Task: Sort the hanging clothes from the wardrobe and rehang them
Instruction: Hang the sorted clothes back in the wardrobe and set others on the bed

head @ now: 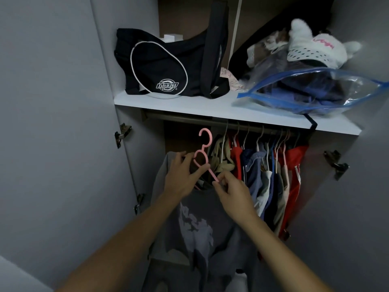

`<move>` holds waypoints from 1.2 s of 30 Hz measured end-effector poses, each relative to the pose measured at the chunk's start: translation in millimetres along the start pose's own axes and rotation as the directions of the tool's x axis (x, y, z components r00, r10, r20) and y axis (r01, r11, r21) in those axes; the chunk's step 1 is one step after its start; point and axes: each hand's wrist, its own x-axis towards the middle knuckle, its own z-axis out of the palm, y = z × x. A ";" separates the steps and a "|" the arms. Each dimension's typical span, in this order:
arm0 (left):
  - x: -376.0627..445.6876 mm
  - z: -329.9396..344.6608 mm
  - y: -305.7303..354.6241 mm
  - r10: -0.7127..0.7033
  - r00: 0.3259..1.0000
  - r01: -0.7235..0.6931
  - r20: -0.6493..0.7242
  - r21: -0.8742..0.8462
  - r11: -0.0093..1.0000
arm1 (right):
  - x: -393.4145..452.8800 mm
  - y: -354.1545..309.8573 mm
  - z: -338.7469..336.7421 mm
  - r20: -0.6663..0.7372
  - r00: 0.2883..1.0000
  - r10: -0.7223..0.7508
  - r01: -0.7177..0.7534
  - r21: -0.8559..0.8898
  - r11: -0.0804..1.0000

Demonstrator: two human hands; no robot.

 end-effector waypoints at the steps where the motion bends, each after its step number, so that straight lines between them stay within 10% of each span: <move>1: 9.9 5.1 -5.8 -0.009 1.000 0.009 0.014 -0.038 0.999 | 8.3 3.0 5.3 -0.010 1.000 0.016 -0.016 0.005 1.000; 15: 141.4 59.7 -72.4 -0.147 0.970 0.183 0.193 -0.188 0.965 | 120.6 32.8 56.2 -0.090 0.979 0.184 -0.194 -0.111 0.975; 36: 243.9 128.5 -115.0 0.067 0.927 -0.008 0.369 -0.160 0.987 | 181.7 67.0 117.0 -0.307 0.901 0.308 -0.400 -0.306 0.864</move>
